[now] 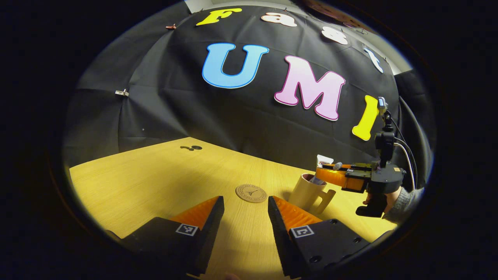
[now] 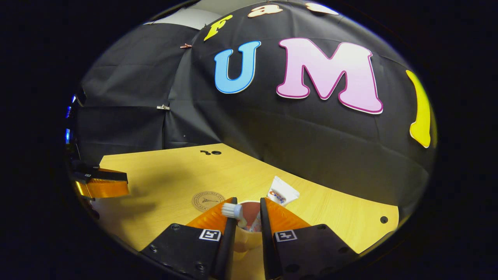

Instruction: Put the toothbrush and toothpaste on the desktop into the cup, then pick up the cup and place it on the coaster on the desktop.

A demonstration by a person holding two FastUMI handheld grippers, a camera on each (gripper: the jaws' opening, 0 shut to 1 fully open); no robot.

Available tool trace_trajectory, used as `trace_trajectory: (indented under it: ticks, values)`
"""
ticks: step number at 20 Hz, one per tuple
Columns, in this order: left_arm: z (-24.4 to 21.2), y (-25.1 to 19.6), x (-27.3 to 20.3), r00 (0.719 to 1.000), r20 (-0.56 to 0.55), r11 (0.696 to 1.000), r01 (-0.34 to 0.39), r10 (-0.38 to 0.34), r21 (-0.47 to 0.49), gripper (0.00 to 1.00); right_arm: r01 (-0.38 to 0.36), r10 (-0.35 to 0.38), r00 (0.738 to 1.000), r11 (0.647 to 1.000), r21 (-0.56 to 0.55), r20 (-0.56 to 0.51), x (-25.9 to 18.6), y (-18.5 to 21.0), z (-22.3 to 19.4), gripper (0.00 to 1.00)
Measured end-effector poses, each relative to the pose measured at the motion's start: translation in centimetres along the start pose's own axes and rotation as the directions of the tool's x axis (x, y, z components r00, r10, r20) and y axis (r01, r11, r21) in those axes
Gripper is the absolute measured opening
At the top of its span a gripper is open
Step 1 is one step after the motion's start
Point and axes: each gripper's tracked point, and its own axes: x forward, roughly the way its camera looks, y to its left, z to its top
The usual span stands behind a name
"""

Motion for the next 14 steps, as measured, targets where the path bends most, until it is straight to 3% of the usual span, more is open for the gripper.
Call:
trace_trajectory:
  ticks: [7,10,12,14]
  values:
    - [-0.1,-0.1,0.2,1.0,-0.001,0.999,0.022,-0.022,0.024,0.71,-0.038,0.038,0.999,0.999,0.021,-0.031,-4.4,1.1,1.5,0.37]
    - [0.3,-0.3,0.1,0.999,0.005,0.998,0.037,-0.037,0.058,0.71,-0.055,0.062,0.989,0.997,0.055,-0.131,-6.3,1.3,0.5,0.37]
    - [0.4,-0.2,0.1,0.999,0.009,0.996,0.041,-0.042,0.08,0.71,-0.049,0.06,0.97,0.997,0.053,-0.234,-7.4,0.8,-0.9,0.46]
    - [0.5,0.1,0.0,0.999,0.005,0.995,0.042,-0.042,0.093,0.71,-0.048,0.065,0.945,0.997,0.061,-0.319,-8.4,0.5,-1.9,0.44]
